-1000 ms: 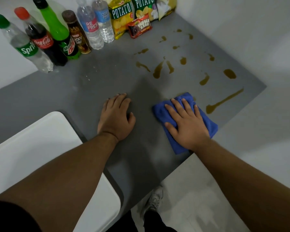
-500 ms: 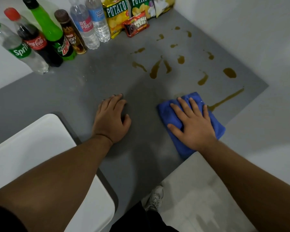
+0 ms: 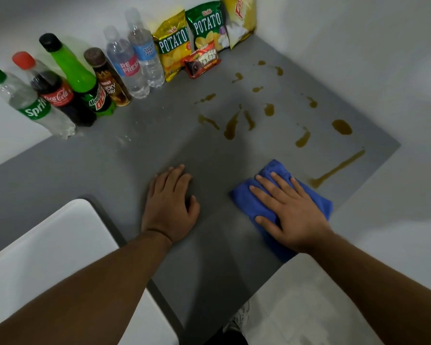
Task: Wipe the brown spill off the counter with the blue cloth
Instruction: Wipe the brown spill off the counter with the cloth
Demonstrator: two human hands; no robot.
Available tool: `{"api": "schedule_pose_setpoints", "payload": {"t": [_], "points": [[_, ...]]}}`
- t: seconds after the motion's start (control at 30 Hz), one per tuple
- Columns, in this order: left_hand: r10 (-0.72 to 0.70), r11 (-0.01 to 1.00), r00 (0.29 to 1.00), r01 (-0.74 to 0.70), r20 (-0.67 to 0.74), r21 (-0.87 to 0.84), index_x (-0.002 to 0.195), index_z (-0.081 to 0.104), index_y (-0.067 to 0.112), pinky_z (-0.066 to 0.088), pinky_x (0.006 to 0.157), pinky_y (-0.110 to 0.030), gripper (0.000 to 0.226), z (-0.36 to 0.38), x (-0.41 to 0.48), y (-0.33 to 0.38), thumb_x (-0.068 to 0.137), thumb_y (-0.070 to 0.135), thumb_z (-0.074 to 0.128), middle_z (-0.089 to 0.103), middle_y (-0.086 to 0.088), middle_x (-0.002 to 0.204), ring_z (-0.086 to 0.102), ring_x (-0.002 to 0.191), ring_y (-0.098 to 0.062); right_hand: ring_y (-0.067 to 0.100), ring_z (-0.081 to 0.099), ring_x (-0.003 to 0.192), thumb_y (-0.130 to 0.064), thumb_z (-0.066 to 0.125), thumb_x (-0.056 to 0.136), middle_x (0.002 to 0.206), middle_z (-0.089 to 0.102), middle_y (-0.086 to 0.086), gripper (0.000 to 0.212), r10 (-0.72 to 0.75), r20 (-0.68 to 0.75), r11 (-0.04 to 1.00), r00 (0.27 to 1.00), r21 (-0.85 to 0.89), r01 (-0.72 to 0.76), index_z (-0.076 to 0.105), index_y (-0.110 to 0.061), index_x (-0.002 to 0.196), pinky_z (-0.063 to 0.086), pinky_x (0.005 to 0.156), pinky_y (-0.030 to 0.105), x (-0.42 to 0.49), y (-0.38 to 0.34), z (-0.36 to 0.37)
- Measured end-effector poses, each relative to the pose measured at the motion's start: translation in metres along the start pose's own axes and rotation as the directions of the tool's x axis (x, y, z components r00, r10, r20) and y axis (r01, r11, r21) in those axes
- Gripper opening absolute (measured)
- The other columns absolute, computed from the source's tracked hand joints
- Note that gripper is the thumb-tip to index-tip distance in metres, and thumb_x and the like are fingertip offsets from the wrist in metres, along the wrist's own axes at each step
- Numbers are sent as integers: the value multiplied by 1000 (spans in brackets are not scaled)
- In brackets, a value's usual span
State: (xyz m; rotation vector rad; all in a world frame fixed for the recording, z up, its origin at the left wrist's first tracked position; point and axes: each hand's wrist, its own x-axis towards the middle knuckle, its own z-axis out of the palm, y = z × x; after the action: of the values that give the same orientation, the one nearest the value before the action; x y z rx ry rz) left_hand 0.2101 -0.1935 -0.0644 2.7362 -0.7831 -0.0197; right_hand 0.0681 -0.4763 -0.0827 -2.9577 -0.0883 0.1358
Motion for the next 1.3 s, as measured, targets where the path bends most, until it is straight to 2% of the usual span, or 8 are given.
{"api": "schedule_pose_setpoints", "payload": {"t": [0.27, 0.4, 0.57, 0.83, 0.9, 1.0, 1.1, 1.3], "points": [[24, 998, 999, -21, -43, 57, 131, 61, 9, 36, 117, -58, 53, 7, 3, -3, 84, 31, 58, 53, -14, 151, 50, 137, -39, 31, -6, 160, -66, 13, 103, 174, 5, 1, 72, 384, -16, 922, 923, -48, -384, 8, -30, 166, 0, 127, 59, 74, -32, -6], [41, 997, 998, -37, -54, 67, 131, 60, 9, 36, 117, -58, 53, 12, 4, -6, 84, 32, 56, 52, -15, 152, 50, 136, -39, 26, -13, 160, -65, 17, 105, 175, 2, -2, 71, 188, 15, 982, 982, -14, -187, 6, -31, 166, 0, 128, 56, 53, -37, 0], [40, 998, 997, -36, -59, 54, 132, 60, 11, 36, 117, -58, 52, 12, 2, -6, 84, 31, 56, 52, -13, 151, 49, 136, -37, 18, -2, 161, -65, 29, 105, 173, 7, -14, 67, -37, 37, 999, 999, 18, 36, 14, -39, 164, 4, 129, 51, 30, -1, -7], [17, 999, 1000, -16, -26, 51, 130, 61, 13, 38, 115, -58, 52, 8, 5, -6, 82, 32, 60, 53, -12, 149, 51, 133, -36, 32, -6, 160, -66, 13, 102, 174, 1, -1, 73, 410, 2, 910, 912, -59, -409, 8, -30, 166, -3, 126, 61, 106, -43, -10], [11, 999, 1000, -10, -21, 33, 127, 62, 14, 41, 111, -55, 52, 5, 11, -7, 80, 35, 61, 56, -11, 144, 53, 128, -36, 33, -9, 159, -67, 12, 102, 174, -3, 0, 74, 367, 9, 929, 930, -65, -365, 4, -30, 166, -4, 127, 60, 107, -57, -6], [2, 1000, 1000, -1, -25, 13, 122, 65, 13, 44, 105, -50, 50, -1, 32, -15, 76, 33, 65, 60, -11, 138, 56, 120, -37, 25, -12, 160, -66, 19, 104, 175, 2, -5, 70, 121, 36, 992, 992, -33, -120, 4, -36, 165, -5, 128, 54, 77, -47, -2], [-13, 1000, 1000, 13, -28, -21, 123, 65, 10, 41, 110, -53, 48, -9, 61, -30, 78, 29, 65, 59, -12, 140, 54, 125, -39, 16, -7, 160, -66, 27, 104, 173, 8, -12, 67, -4, 60, 1000, 998, -2, 4, 10, -41, 164, 1, 129, 50, 58, -14, -7], [-13, 1000, 1000, 13, 14, -14, 133, 60, 11, 32, 119, -56, 54, -11, 99, -42, 85, 36, 61, 53, -10, 148, 48, 134, -37, 24, -6, 160, -65, 19, 103, 174, 8, -5, 69, 295, -8, 955, 955, -35, -296, 13, -35, 165, -1, 128, 55, 109, -7, -15]]}}
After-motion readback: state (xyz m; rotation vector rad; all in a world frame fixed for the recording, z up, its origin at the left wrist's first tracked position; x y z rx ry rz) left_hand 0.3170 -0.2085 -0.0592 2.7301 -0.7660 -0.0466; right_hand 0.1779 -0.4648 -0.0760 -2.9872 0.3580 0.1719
